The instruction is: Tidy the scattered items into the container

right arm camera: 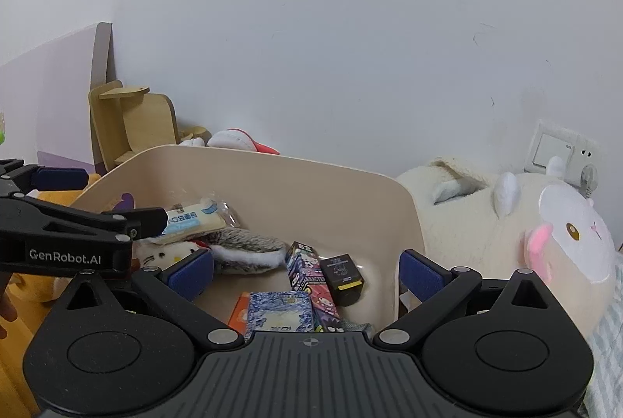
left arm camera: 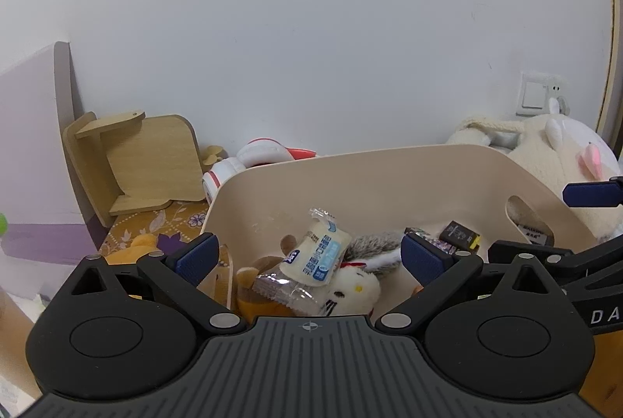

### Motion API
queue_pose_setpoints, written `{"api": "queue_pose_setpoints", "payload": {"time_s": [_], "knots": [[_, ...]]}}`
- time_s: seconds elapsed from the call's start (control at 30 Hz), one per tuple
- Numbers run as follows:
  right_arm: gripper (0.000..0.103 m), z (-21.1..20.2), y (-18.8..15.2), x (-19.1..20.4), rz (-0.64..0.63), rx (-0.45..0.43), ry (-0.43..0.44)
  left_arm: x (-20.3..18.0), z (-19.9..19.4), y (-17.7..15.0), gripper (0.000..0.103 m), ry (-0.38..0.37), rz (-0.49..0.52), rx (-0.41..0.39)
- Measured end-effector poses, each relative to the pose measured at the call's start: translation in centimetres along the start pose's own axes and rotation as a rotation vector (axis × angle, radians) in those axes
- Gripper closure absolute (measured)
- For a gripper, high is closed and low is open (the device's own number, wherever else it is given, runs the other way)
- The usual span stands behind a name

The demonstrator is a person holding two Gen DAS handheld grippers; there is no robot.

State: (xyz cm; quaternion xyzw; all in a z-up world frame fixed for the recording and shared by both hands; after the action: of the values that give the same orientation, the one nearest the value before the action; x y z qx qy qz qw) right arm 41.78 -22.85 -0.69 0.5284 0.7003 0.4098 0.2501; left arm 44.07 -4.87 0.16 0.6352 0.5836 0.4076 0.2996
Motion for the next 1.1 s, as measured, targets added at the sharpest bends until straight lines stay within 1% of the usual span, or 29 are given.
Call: {"api": "queue_pose_setpoints", "payload": {"time_s": [0.13, 0.37, 0.47, 0.6, 0.73, 0.9, 1.1], "knots": [[0.000, -0.6, -0.1, 0.4, 0.007, -0.008, 0.001, 0.3, -0.8, -0.2, 0.001, 0.002, -0.004, -0.004], [0.000, -2.8, -0.4, 0.9, 0.043, -0.051, 0.001, 0.6, -3.1, -0.7, 0.001, 0.014, -0.020, -0.036], [0.000, -3.8, -0.8, 1.2, 0.057, -0.063, 0.002, 0.7, -4.3, -1.0, 0.001, 0.003, -0.035, -0.044], [0.000, -5.2, -1.4, 1.6, 0.051, -0.074, -0.021, 0.7, -5.8, -1.4, 0.001, -0.012, -0.056, -0.053], [0.000, -6.6, -1.8, 2.0, 0.065, -0.086, -0.010, 0.4, -7.5, -1.8, 0.001, -0.016, -0.051, -0.065], [0.000, -8.6, -2.4, 3.0, 0.048, -0.109, -0.021, 0.4, -9.4, -2.4, 0.001, -0.022, -0.065, -0.079], [0.000, -11.2, -3.1, 4.1, 0.046, -0.139, -0.017, 0.3, -12.0, -3.4, 0.001, -0.001, -0.050, -0.114]]}}
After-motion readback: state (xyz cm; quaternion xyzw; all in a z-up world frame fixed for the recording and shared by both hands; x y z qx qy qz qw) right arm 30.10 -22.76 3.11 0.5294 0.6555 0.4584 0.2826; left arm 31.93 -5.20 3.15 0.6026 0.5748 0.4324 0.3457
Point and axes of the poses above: each gripper's, at about its wrist camera, not at the fingertips, and z roughly the way its jaws point, x to its left, y to its top, the point moved 3 cm from there along z, roughly the way its jaws point, and after that the axes turned 11 degrees about y, right-handed, at the moved point
